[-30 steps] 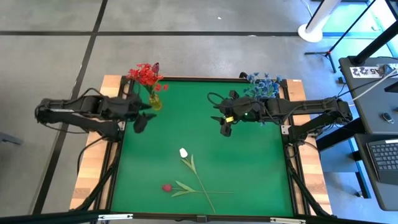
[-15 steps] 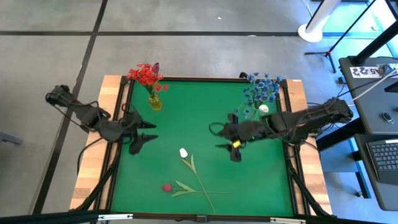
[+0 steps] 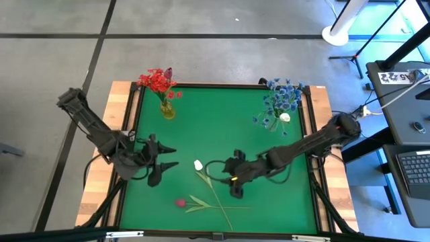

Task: Sort flowers into vase by color
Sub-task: Put the white flower into the transparent vase

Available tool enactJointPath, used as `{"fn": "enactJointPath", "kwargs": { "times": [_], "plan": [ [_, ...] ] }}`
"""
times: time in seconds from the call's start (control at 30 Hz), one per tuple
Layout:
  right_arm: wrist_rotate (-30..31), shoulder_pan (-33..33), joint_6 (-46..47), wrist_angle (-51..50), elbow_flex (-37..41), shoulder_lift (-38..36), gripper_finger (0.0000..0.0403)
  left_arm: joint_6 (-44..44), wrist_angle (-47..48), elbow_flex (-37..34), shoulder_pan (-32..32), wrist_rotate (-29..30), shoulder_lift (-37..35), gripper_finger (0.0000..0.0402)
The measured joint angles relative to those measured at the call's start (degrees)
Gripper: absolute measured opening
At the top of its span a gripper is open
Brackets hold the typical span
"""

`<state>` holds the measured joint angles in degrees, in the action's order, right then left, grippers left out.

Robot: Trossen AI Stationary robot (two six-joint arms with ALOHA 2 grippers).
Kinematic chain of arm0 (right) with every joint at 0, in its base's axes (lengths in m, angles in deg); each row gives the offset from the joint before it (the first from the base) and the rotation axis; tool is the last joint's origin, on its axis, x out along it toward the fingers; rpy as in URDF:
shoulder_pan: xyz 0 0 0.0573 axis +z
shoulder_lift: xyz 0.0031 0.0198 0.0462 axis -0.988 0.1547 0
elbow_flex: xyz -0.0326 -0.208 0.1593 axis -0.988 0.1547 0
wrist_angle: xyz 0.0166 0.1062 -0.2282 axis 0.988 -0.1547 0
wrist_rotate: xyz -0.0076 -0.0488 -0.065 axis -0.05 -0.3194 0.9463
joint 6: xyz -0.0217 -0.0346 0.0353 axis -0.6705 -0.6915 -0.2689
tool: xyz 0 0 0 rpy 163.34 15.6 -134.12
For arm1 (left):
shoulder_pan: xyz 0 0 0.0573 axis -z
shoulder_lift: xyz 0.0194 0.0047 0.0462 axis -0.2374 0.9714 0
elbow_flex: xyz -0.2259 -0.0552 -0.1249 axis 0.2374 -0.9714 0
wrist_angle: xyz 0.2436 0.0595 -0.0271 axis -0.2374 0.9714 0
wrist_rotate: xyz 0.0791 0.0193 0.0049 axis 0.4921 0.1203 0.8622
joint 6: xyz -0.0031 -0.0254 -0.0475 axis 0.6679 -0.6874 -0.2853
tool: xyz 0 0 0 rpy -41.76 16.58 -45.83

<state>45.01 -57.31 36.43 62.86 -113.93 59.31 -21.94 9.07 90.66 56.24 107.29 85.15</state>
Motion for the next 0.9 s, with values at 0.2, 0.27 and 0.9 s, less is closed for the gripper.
{"fn": "enactJointPath", "kwargs": {
  "times": [0.2,0.27,0.9],
  "plan": [
    [-1.7,0.0,10.8,0.2,0.0,7.0,0.0209,0.9,-5.1,0.0,0.4,0.7,4.3,0.0234],
    [-1.9,0.0,13.5,0.3,0.0,8.8,0.0209,0.9,-6.3,0.0,0.4,0.7,5.4,0.0234],
    [0.7,-1.0,19.5,16.1,-0.7,20.5,0.0209,-1.0,-9.8,0.0,0.4,3.0,9.6,0.0234]
  ]
}}
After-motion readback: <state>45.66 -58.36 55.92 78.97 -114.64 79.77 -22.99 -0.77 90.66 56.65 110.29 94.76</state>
